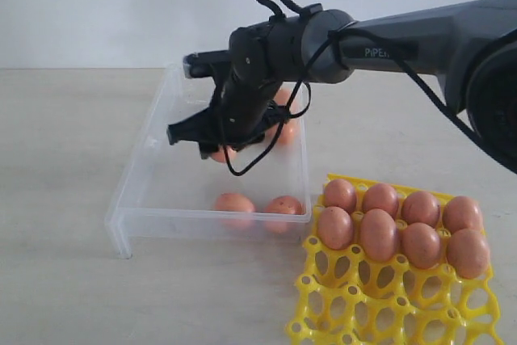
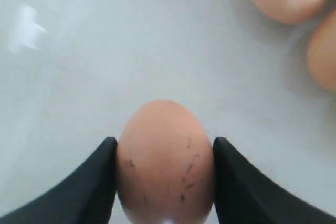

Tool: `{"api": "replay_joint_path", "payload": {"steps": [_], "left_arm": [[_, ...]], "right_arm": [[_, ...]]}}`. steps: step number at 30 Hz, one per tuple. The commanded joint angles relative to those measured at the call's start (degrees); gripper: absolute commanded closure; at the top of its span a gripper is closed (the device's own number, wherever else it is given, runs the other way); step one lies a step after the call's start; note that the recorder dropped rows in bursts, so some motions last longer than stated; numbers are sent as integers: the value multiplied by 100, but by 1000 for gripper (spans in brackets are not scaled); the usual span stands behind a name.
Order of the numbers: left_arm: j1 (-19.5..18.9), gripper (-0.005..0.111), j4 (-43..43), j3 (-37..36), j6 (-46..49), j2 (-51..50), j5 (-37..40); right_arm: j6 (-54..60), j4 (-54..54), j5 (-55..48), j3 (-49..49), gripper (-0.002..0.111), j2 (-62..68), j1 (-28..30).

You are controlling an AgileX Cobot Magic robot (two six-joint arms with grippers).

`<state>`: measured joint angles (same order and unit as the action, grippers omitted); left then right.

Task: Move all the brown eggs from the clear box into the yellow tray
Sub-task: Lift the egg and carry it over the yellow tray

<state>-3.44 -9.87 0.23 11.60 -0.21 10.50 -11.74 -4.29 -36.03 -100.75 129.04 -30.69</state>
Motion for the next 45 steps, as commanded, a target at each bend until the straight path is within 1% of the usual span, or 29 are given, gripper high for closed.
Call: {"api": "replay_joint_path", "payload": {"steps": [1, 4, 6, 9, 12, 15, 21, 25, 28, 31, 34, 35, 38, 42, 45], "left_arm": [[3, 102, 9, -23, 1, 21, -25], [3, 102, 9, -23, 1, 21, -25], [3, 102, 9, -23, 1, 21, -25], [3, 102, 9, -23, 1, 21, -25], [3, 102, 9, -23, 1, 21, -25], [3, 102, 9, -23, 1, 21, -25], [3, 102, 9, -23, 1, 21, -25], [3, 102, 9, -23, 1, 21, -25], [3, 102, 9, -23, 1, 21, -25], [3, 102, 9, -23, 1, 21, -25], [3, 102, 9, -23, 1, 21, -25], [3, 102, 9, -23, 1, 21, -25], [3, 102, 9, -23, 1, 21, -25], [3, 102, 9, -23, 1, 21, -25], [3, 102, 9, -23, 1, 21, -25]], "right_arm": [[-7, -108, 670, 9, 108, -404, -360], [-2, -66, 1127, 224, 108, -616, -652], [8, 69, 1730, 675, 108, -869, -815], [-13, 269, 2690, 1637, 108, -1354, -993], [-13, 221, 3492, 2684, 108, -2032, -1052], [-25, 156, 3995, 3705, 108, -2730, -1038], [81, -280, 4544, 5675, 108, -4292, -970], [314, -530, 4579, 6657, 108, -5088, -920], [958, -530, 4005, 7179, 108, -5399, -920], [1243, -530, 3237, 7550, 108, -5457, -920], [1273, -520, 3053, 7785, 108, -5457, -920], [1298, -520, 3150, 7843, 108, -5457, -920], [1380, -520, 3996, 8052, 108, -5457, -920], [1368, -546, 5094, 8108, 108, -5457, -920], [1359, -573, 5685, 8108, 108, -5457, -920]]}}
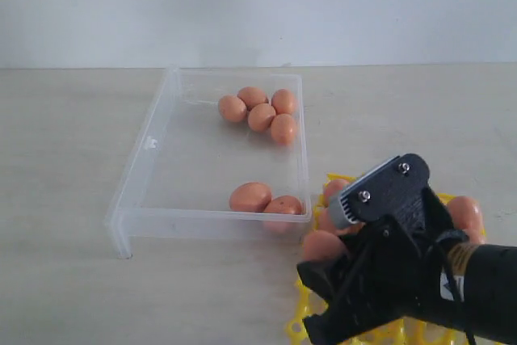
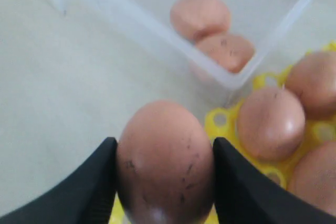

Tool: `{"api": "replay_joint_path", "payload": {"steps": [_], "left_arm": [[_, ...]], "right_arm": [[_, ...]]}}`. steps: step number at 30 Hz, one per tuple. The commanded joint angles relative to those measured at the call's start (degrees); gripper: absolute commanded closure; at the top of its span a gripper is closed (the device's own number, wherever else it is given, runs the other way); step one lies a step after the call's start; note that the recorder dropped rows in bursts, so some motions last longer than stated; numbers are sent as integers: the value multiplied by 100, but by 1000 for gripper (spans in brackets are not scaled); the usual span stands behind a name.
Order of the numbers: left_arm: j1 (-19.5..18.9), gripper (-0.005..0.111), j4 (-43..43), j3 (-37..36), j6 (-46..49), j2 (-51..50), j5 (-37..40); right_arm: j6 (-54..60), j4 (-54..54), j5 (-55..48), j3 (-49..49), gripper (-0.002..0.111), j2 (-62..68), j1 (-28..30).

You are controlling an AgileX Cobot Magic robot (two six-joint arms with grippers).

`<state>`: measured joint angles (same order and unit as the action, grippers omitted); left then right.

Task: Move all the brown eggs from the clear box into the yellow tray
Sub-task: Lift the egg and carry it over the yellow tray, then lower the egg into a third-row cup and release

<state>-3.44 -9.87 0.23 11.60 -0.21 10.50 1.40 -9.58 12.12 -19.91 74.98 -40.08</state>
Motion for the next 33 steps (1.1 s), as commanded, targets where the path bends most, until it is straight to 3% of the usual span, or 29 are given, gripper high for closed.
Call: {"api": "replay_joint_path", "payload": {"steps": [1, 6, 12, 15, 19, 23, 30, 33], "left_arm": [[3, 102, 9, -23, 1, 21, -25], [3, 102, 9, -23, 1, 21, -25], [3, 102, 9, -23, 1, 21, -25], [3, 102, 9, -23, 1, 21, -25], [3, 102, 9, -23, 1, 21, -25], [3, 102, 9, -23, 1, 21, -25], [3, 102, 9, -23, 1, 21, -25], [3, 102, 9, -23, 1, 21, -25]], "right_arm": [[45, -107, 1033, 24, 108, -51, 20], [43, -1383, 2477, 133, 108, -317, 20], [463, -3022, 3717, 564, 108, -1602, 20], [1740, -3043, 3332, 683, 108, -2324, 20], [3587, -3019, 1556, 683, 108, -2855, 20], [4136, -3023, 482, 723, 108, -2614, 20], [4028, -3029, 2072, 723, 108, -839, 20], [3675, -2905, 2244, 626, 108, 28, 20]]}}
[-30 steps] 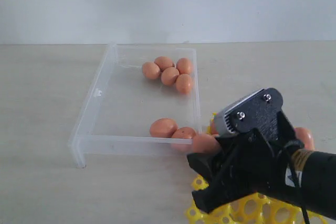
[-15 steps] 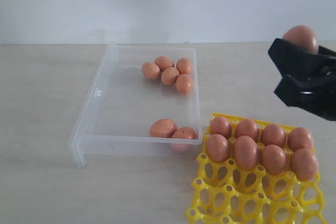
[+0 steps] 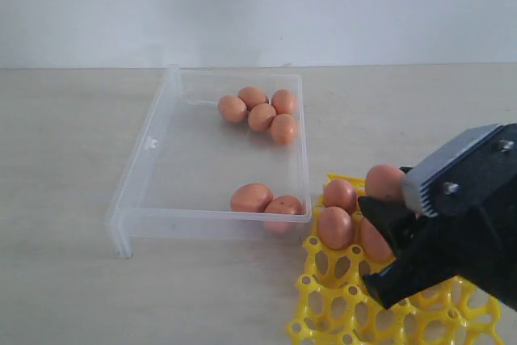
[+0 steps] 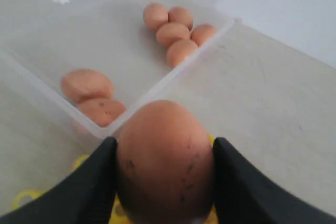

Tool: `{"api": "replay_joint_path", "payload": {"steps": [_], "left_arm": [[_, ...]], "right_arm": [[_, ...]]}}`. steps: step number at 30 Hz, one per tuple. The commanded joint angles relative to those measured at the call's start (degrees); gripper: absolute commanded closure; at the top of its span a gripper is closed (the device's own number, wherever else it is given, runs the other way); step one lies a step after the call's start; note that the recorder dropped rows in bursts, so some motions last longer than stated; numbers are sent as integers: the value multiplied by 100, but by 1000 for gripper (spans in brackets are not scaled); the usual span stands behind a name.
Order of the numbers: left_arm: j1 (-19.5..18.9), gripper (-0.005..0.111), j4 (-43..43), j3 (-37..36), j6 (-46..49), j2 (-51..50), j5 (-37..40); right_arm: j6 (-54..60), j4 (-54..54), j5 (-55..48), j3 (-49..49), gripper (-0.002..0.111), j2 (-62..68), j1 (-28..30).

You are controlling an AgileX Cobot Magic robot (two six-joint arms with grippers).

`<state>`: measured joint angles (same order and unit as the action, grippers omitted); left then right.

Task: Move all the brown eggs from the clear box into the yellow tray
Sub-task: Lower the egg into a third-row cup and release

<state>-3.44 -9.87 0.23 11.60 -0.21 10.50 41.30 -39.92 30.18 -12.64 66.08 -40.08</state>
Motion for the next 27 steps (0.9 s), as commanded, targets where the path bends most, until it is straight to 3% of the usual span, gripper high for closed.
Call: {"api": "replay_joint_path", "payload": {"steps": [1, 11, 16, 27], "left_arm": [[3, 102, 9, -23, 1, 21, -25], [3, 102, 9, -23, 1, 21, -25], [3, 102, 9, -23, 1, 21, -25], [3, 102, 9, -23, 1, 21, -25]], "right_arm": [[-503, 181, 438, -163, 108, 1135, 9], [-3304, 576, 756, -349, 108, 1520, 9], [-3499, 2177, 1629, -349, 108, 1933, 9], [-4001, 2563, 1715, -336, 108, 2516, 9]]}}
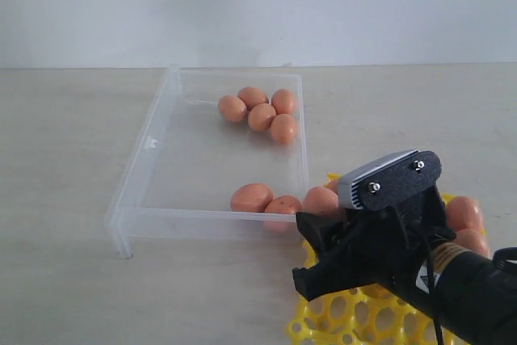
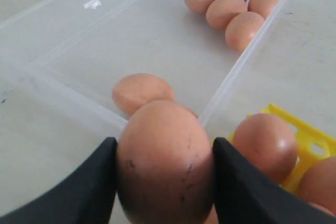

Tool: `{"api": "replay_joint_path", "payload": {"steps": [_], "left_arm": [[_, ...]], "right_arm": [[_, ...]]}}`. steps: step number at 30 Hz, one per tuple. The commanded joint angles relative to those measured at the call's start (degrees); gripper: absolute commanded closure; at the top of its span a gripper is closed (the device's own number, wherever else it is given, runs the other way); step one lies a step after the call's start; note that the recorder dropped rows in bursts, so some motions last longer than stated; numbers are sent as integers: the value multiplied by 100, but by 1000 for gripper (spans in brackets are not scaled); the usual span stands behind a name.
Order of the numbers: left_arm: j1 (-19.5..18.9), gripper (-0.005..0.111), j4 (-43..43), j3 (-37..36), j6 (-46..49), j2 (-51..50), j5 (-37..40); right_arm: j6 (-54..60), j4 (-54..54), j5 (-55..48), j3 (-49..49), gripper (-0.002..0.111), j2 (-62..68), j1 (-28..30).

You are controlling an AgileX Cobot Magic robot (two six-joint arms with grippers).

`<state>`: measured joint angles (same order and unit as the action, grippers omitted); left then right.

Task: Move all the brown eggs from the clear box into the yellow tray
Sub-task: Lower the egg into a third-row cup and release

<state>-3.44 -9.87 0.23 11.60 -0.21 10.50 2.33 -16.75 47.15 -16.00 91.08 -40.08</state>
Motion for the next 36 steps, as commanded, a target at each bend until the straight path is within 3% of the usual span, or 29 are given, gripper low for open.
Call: {"api": "replay_joint_path", "payload": {"steps": [1, 12, 20, 31, 32, 34, 36], "left_arm": [[3, 102, 9, -23, 1, 21, -25], [3, 102, 9, -23, 1, 21, -25], [3, 102, 9, -23, 1, 21, -25], [3, 102, 9, -23, 1, 21, -25], [3, 102, 9, -23, 1, 21, -25], [3, 102, 9, -23, 1, 21, -25], [3, 102, 9, -23, 1, 21, -25]], "right_arm": [[-189, 286, -6, -1, 108, 15, 9], [-158, 513, -507, -1, 108, 15, 9], [713, 536, -1098, -1, 108, 15, 9], [1103, 185, -1184, -1, 108, 15, 9], [1149, 185, -1184, -1, 106, 15, 9], [1173, 185, -1227, -1, 92, 15, 9], [1173, 185, -1227, -1, 70, 15, 9]]}}
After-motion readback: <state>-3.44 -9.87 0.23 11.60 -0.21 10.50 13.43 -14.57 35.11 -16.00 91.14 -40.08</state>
